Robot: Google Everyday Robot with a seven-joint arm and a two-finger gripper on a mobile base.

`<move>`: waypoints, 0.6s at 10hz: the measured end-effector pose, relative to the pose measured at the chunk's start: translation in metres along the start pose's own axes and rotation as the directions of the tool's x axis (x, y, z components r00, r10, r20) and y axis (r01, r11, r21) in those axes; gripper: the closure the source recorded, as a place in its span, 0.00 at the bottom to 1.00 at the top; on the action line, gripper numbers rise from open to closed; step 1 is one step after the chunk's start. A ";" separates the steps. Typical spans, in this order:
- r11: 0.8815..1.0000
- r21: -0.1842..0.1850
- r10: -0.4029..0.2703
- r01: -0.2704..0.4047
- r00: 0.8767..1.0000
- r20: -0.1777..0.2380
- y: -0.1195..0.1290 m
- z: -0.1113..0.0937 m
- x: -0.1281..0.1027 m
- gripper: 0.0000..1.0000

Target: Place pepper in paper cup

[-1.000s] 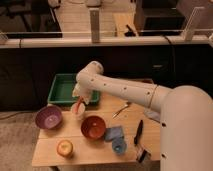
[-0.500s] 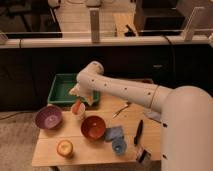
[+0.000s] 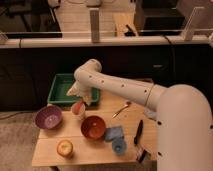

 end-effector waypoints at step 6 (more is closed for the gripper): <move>1.000 0.000 -0.001 0.001 1.000 0.002 0.000 0.002 -0.001 0.20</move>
